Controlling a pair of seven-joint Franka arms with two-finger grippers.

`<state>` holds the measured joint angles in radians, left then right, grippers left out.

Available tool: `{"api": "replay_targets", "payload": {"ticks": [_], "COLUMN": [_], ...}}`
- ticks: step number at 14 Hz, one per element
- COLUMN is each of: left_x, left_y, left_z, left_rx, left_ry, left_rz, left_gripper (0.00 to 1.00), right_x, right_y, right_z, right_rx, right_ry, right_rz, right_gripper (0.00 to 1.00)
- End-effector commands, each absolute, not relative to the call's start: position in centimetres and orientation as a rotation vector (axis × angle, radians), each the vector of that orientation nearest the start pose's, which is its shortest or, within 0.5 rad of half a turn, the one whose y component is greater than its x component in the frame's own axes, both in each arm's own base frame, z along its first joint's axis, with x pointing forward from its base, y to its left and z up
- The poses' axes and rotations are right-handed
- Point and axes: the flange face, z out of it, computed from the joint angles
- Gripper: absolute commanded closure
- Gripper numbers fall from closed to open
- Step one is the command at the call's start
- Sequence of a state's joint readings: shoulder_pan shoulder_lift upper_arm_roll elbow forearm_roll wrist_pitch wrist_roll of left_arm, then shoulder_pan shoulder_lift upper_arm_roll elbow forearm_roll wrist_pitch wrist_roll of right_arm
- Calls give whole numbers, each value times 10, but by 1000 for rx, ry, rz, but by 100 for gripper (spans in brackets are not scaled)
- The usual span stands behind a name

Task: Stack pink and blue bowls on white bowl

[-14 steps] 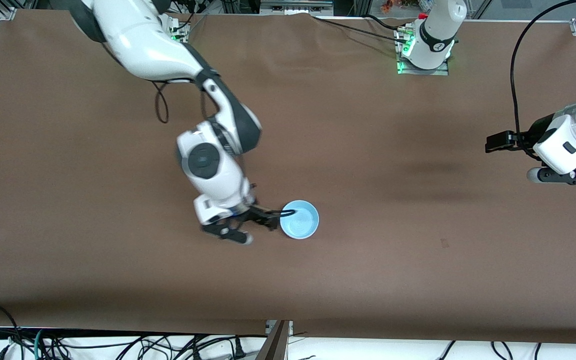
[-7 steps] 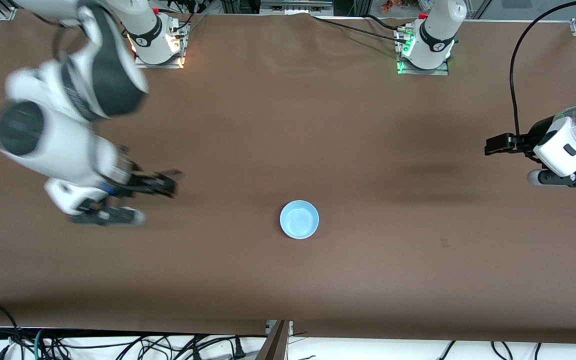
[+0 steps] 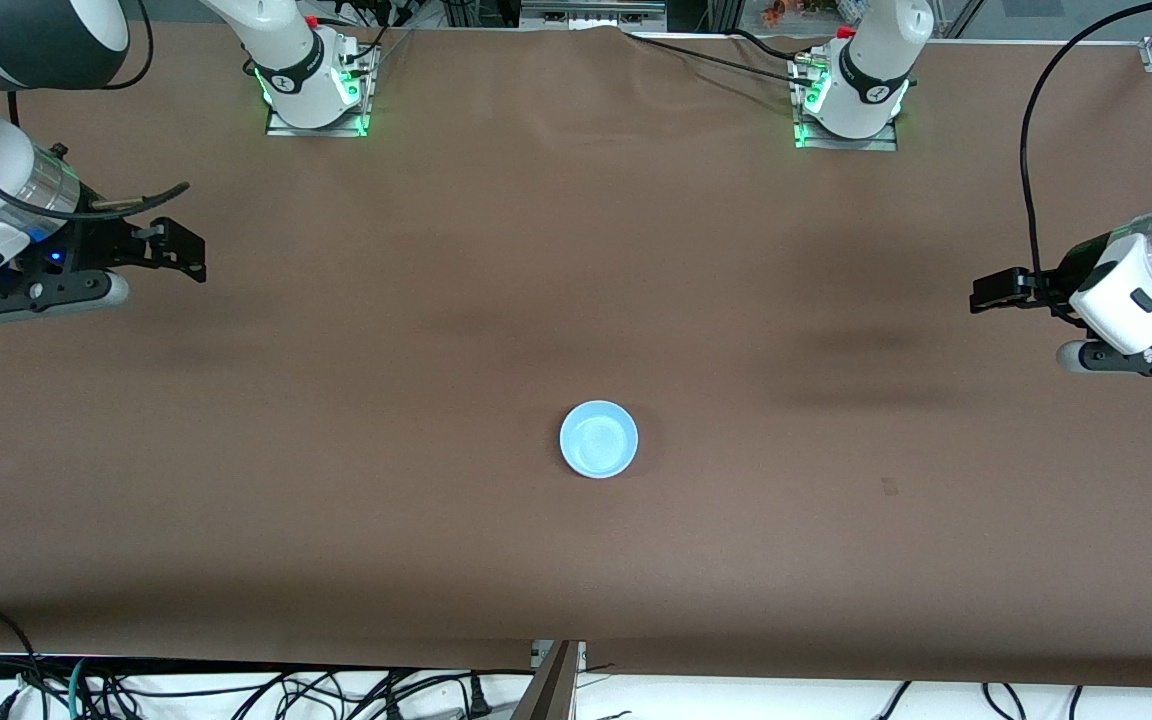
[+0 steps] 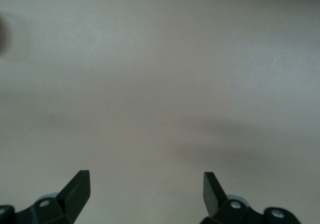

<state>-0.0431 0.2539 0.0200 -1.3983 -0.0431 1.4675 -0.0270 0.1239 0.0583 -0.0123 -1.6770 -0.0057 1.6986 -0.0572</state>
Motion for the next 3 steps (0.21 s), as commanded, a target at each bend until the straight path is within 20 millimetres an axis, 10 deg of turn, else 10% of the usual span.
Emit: {"api": "replay_targets", "payload": {"ticks": [1, 3], "left_x": [621, 621], "left_y": [-20, -18], "left_z": [558, 557], "left_rx": [-3181, -3181], "left_ry": [18, 13], "left_rz": [265, 268], "left_gripper": [0, 0], "right_x": [576, 576], "right_y": [65, 66], "right_z": [544, 549], "right_rx": [-3130, -3131], "right_ry": [-297, -324], "right_rz": [60, 46], "right_gripper": [0, 0]}}
